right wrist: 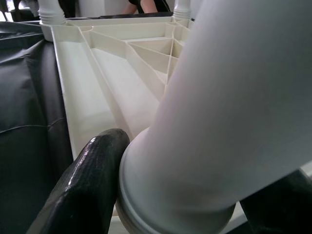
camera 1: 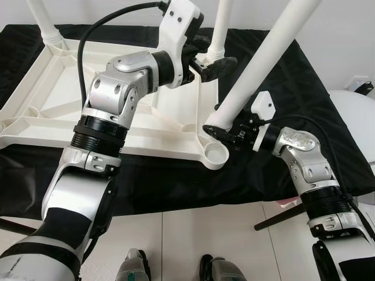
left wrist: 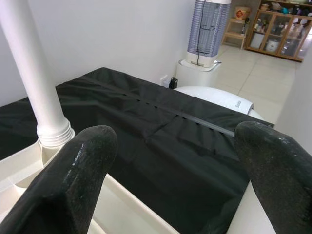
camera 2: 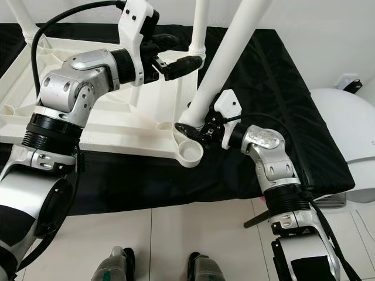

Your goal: Building children table

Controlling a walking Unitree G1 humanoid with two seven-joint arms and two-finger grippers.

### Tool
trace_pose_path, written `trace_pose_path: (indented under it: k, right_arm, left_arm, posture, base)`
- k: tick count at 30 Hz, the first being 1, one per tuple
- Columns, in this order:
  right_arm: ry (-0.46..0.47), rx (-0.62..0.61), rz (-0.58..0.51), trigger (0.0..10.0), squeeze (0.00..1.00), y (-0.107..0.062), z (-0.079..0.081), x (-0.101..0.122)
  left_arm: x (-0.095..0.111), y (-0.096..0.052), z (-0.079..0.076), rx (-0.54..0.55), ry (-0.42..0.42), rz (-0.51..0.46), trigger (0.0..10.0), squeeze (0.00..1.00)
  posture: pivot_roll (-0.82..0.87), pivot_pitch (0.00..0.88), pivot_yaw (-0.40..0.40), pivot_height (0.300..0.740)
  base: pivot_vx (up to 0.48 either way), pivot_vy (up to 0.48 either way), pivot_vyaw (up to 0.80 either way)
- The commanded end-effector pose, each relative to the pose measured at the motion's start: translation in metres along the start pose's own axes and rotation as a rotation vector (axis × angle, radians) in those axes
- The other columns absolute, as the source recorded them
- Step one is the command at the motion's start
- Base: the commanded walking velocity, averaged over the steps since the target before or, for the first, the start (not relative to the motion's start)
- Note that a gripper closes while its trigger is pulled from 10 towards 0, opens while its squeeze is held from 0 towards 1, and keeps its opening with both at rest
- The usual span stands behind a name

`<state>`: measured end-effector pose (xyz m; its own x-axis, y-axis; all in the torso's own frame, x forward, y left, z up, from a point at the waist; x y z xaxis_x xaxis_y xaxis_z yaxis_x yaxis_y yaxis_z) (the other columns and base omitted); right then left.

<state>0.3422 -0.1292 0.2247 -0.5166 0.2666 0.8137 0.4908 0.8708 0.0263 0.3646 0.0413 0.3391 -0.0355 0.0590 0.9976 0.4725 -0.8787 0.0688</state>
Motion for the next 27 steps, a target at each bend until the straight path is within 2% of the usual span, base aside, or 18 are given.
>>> trace_pose_path:
  k: [1,4,7,9,15,18,27]
  right_arm:
    - [-0.032,0.029,-0.004,10.0,0.00,0.001,-0.001,0.003]
    - [-0.035,0.035,-0.004,10.0,0.00,0.002,-0.001,0.002]
    - [-0.049,0.025,0.001,10.0,0.00,0.001,-0.008,0.002]
    - [-0.050,0.022,0.001,10.0,0.00,0.000,-0.009,0.001]
    - [-0.058,-0.005,0.008,10.0,0.00,-0.004,-0.015,0.001]
    - [-0.060,-0.040,0.025,10.0,0.00,-0.009,-0.020,-0.002]
    - [-0.060,-0.083,0.055,10.0,0.00,-0.013,-0.029,-0.007]
  left_arm:
    - [0.009,0.005,-0.002,0.007,-0.005,-0.006,10.0,0.00]
    - [0.012,0.008,-0.002,0.005,-0.014,-0.004,10.0,0.00]
    - [0.022,0.009,-0.009,-0.076,0.023,-0.007,10.0,0.00]
    - [0.022,0.008,-0.010,-0.087,0.029,-0.006,10.0,0.00]
    - [0.018,0.002,-0.004,-0.058,0.046,0.023,10.0,0.00]
    - [0.018,-0.007,-0.001,-0.062,0.040,0.027,10.0,0.00]
    - [0.021,-0.019,-0.009,-0.133,0.042,0.034,10.0,0.00]
  posture:
    - [0.10,0.171,-0.040,0.740]
    - [0.10,0.174,-0.040,0.740]
    - [0.10,0.178,-0.037,0.740]
    - [0.10,0.178,-0.037,0.740]
    - [0.10,0.182,-0.031,0.740]
    - [0.10,0.187,-0.032,0.740]
    - [0.10,0.191,-0.036,0.740]
  base:
    - [0.000,0.000,0.00]
    - [0.000,0.000,0.00]
    - [0.000,0.000,0.00]
    - [0.000,0.000,0.00]
    - [0.000,0.000,0.00]
    - [0.000,0.000,0.00]
    - [0.000,0.000,0.00]
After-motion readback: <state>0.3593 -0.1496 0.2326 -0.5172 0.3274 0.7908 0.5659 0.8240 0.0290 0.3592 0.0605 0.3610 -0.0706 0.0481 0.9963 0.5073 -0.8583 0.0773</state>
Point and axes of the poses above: a point about 5 cm out from each wrist's last joint towards the gripper, its own y axis pointing out of the wrist towards the gripper, its own x axis along the axis of the wrist's last joint, z = x × y, the point moved 1 cm from there along y, pointing out of the wrist towards the gripper, and after that the axes turned 12 degrees about -y, right-handed, at the moved point
